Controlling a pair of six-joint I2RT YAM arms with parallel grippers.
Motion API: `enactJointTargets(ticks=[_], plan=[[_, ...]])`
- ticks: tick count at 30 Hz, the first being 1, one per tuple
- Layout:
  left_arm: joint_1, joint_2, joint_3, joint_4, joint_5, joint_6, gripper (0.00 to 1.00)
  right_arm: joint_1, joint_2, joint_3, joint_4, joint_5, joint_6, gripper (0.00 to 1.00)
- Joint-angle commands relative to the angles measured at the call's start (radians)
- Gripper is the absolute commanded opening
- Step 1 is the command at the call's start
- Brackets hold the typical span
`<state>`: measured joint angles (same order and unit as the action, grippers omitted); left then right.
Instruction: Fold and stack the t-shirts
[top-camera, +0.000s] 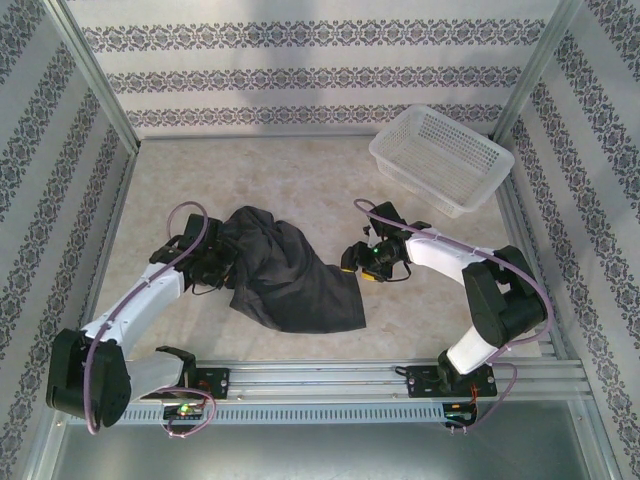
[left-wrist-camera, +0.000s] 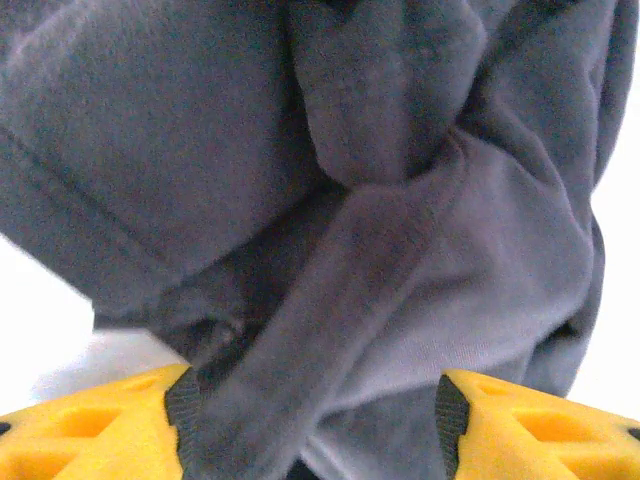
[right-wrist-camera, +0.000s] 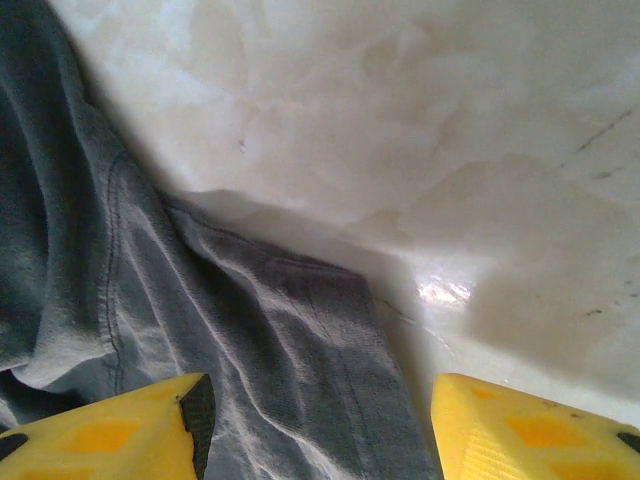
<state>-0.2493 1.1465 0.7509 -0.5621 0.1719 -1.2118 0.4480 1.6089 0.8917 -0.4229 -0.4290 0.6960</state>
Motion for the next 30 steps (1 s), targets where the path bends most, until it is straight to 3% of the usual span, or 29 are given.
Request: enactJointTargets(ticks=[1,5,9,12,14,22,27,29,30], plan=[[-0.04,-0.084,0.019,-0.309,-0.047,0.015,0.65,0.004,-0.024,-0.028,-0.033,-0.007,-0.021,0.6],[-0.149,-0.226,-0.054,-0.351,-0.041,-0.13,0.65,0.007,-0.021,-0.025,-0.018,-0.002,-0.005,0.6],[-0.298,-0.224,-0.104,-0.235,-0.011,-0.3,0.65,0.015,-0.007,-0.005,-0.014,0.003,-0.001,0.6],[-0.406,-0.127,-0.098,-0.094,0.001,-0.397,0.66,0.02,0.003,0.01,-0.019,0.003,-0.001,0.59],[-0.445,-0.038,-0.058,-0.083,0.026,-0.402,0.66,0.02,0.003,0.015,-0.024,0.009,-0.002,0.59],[-0.48,0.204,-0.006,-0.034,0.179,-0.36,0.61,0.017,0.002,0.03,-0.017,0.017,0.011,0.59],[-0.485,0.293,0.016,0.037,0.166,-0.361,0.47,0.014,-0.004,0.033,-0.017,0.012,0.008,0.59],[-0.49,0.312,0.025,0.038,0.156,-0.358,0.36,0.011,-0.009,0.033,-0.02,0.012,0.003,0.59],[-0.49,0.309,0.025,0.022,0.143,-0.356,0.26,0.007,-0.012,0.03,-0.02,0.013,-0.001,0.59]])
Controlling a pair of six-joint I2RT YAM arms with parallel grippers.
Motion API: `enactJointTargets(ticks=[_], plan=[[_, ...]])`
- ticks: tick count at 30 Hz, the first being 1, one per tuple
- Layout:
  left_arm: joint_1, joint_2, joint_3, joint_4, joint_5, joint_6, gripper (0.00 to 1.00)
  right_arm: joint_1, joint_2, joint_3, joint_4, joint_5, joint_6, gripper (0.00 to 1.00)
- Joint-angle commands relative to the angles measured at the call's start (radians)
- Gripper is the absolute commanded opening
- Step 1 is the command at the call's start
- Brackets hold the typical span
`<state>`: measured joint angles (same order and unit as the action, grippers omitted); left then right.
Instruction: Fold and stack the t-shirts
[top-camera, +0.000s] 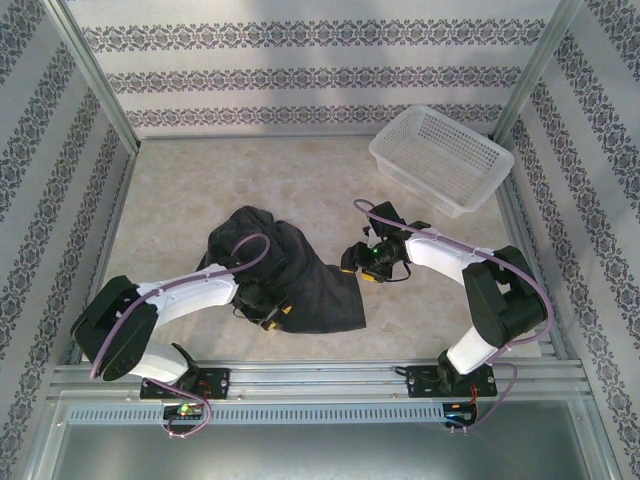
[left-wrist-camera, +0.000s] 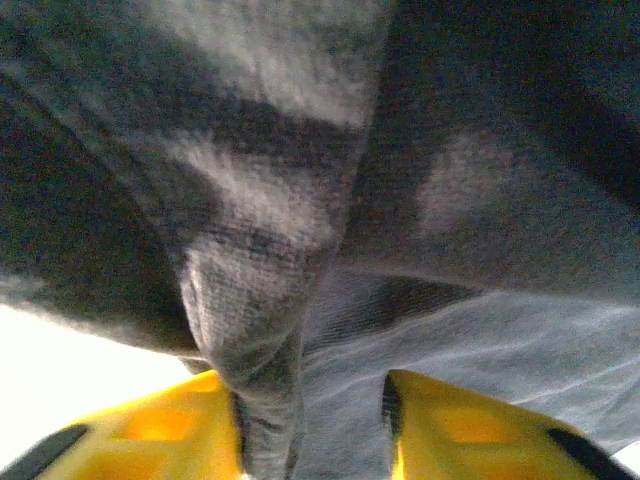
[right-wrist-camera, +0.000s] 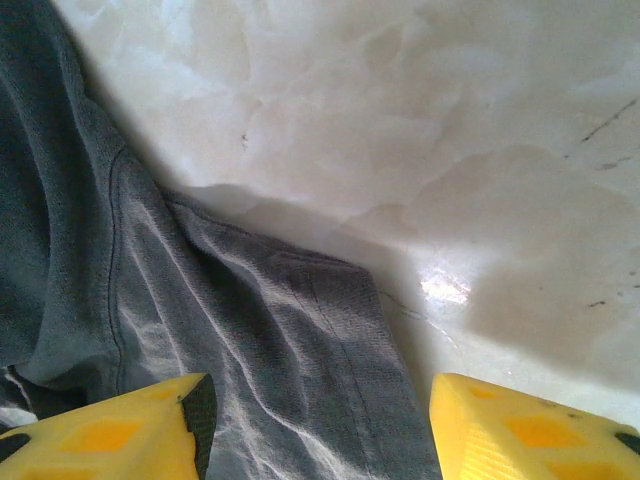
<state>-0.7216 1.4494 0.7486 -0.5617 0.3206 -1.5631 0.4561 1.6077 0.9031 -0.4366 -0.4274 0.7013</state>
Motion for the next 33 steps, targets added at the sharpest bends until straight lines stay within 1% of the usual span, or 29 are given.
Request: enactJointTargets(ticks=[1,2,3,5,7,9,10,15,18,20,24,29,32,33], plan=[[-0.016,-0.011,0.028,-0.004,-0.03,-0.002,0.13,-0.006,-0.013,0.019,-0.004,0.012,-0.005,0.59],[-0.011,-0.036,0.026,-0.032,-0.06,0.001,0.03,-0.008,-0.015,0.019,-0.003,0.011,-0.005,0.59],[-0.003,-0.072,0.027,-0.086,-0.097,0.008,0.0,-0.013,-0.015,0.021,-0.001,0.012,-0.005,0.59],[0.028,-0.164,0.032,-0.196,-0.171,0.027,0.0,-0.017,-0.014,0.033,0.006,0.01,-0.002,0.59],[0.054,-0.29,0.051,-0.351,-0.289,0.037,0.0,-0.012,-0.002,0.048,0.019,0.009,0.006,0.59],[0.066,-0.409,0.063,-0.499,-0.409,0.012,0.0,-0.001,0.02,0.068,0.041,0.001,0.023,0.59],[0.073,-0.471,0.053,-0.551,-0.448,-0.009,0.0,0.009,0.038,0.08,0.059,-0.005,0.035,0.59],[0.083,-0.783,-0.044,-0.618,-0.589,-0.14,0.0,0.08,0.141,0.153,0.173,-0.028,0.101,0.59],[0.083,-0.9,-0.067,-0.603,-0.681,-0.155,0.0,0.126,0.22,0.219,0.219,-0.032,0.147,0.6],[0.083,-0.922,-0.074,-0.576,-0.698,-0.152,0.0,0.151,0.269,0.263,0.229,-0.014,0.17,0.6],[0.082,-0.899,-0.055,-0.552,-0.71,-0.125,0.0,0.181,0.354,0.344,0.27,0.016,0.205,0.62],[0.083,-0.874,-0.043,-0.499,-0.722,-0.102,0.0,0.212,0.473,0.461,0.297,-0.021,0.266,0.61],[0.083,-0.855,-0.026,-0.474,-0.725,-0.077,0.0,0.248,0.533,0.519,0.303,-0.049,0.307,0.57],[0.083,-0.849,-0.02,-0.468,-0.73,-0.071,0.0,0.259,0.551,0.526,0.321,-0.062,0.332,0.53]])
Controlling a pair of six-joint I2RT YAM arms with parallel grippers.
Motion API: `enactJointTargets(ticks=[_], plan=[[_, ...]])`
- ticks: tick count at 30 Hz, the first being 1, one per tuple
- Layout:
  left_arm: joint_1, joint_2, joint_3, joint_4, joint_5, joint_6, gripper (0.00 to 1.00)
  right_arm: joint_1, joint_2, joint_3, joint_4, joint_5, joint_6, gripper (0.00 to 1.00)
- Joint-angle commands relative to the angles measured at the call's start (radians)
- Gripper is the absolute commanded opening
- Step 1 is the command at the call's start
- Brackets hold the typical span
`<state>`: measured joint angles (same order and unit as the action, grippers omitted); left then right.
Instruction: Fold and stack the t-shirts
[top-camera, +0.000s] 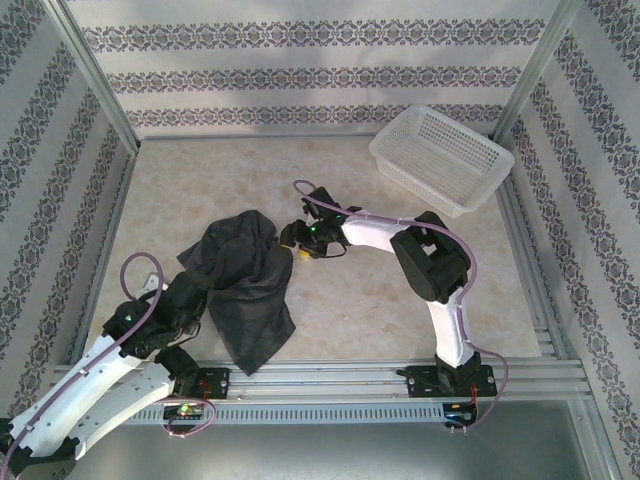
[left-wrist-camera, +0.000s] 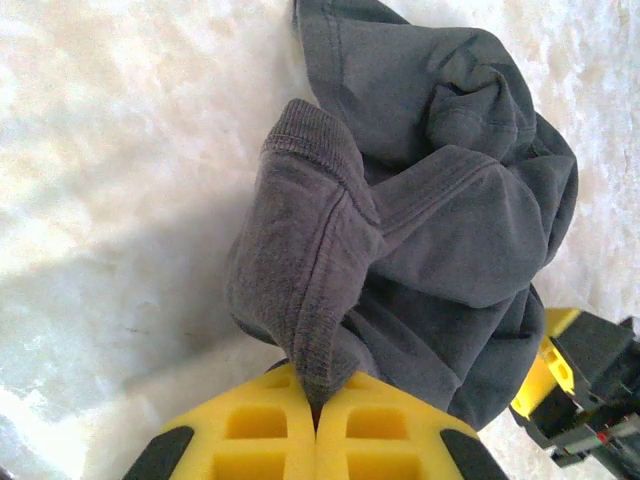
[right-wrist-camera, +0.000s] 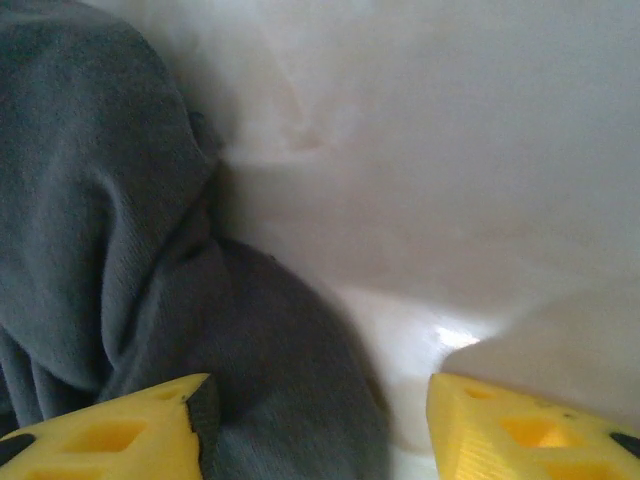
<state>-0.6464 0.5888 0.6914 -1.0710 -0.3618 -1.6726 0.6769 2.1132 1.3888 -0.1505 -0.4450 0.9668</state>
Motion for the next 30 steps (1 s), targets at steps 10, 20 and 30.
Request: enactJointTargets(ticks=[10,20,30], plan=[[0.044,0.14,0.092,0.385,-0.022,0.238,0.0,-0.125,-0.212,-0.067,0.101,0.113,0.108,0.0],[0.35,0.592,0.462,0.86,0.356,0.497,0.0,-0.365,-0.534,0.295,-0.272,0.251,-0.246,0.0],[0.458,0.612,0.633,0.597,0.243,0.651,0.0,-0.21,-0.528,0.308,-0.364,0.301,-0.316,0.01]])
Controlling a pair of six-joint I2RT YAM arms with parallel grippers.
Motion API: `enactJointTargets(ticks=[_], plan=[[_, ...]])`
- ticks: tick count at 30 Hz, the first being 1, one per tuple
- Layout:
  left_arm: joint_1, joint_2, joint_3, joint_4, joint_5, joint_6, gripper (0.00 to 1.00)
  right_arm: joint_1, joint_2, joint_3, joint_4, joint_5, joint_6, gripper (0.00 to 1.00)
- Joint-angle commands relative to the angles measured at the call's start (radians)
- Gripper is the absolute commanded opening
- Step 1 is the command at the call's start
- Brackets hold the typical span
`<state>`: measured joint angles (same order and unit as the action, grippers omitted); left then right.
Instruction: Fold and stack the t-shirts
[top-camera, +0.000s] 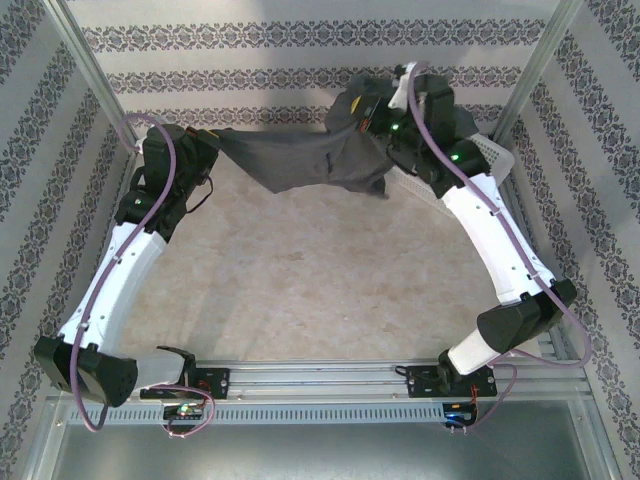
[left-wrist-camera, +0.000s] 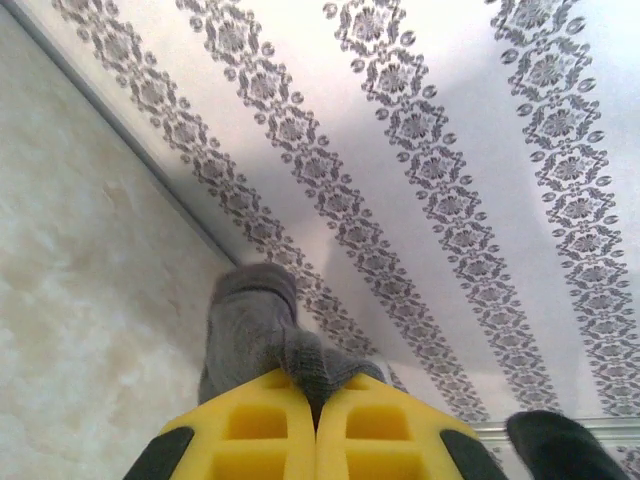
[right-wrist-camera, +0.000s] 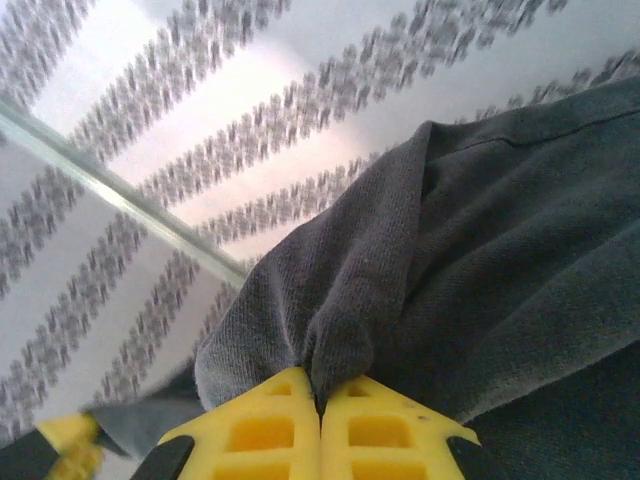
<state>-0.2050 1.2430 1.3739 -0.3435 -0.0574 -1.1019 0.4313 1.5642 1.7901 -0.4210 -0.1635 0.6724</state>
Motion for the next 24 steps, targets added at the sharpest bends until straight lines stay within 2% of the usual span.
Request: enactJointTargets(ticks=[1,4,9,14,19,21,24], plan=[[0.018,-0.071,-0.1,-0.146,-0.077,0.08,0.0,0.057,0.012,-0.156,-0.089,0.016,-0.006,0.1],[0.026,-0.152,-0.261,-0.208,-0.113,0.069,0.0,0.097,-0.022,-0.34,-0.073,-0.031,0.063,0.34],[0.039,-0.237,-0.438,-0.259,-0.119,0.073,0.0,0.085,-0.178,-0.626,-0.031,-0.032,0.138,0.5],[0.041,-0.26,-0.484,-0.271,-0.11,0.075,0.0,0.012,-0.259,-0.821,-0.055,-0.063,0.215,0.49],[0.041,-0.259,-0.484,-0.274,-0.108,0.074,0.0,-0.039,-0.275,-0.98,-0.015,-0.022,0.343,0.47],[0.04,-0.257,-0.483,-0.278,-0.111,0.077,0.0,-0.07,-0.248,-0.995,0.034,-0.013,0.354,0.46],[0.042,-0.258,-0.477,-0.299,-0.126,0.085,0.0,-0.105,-0.168,-0.923,0.055,-0.009,0.328,0.45]])
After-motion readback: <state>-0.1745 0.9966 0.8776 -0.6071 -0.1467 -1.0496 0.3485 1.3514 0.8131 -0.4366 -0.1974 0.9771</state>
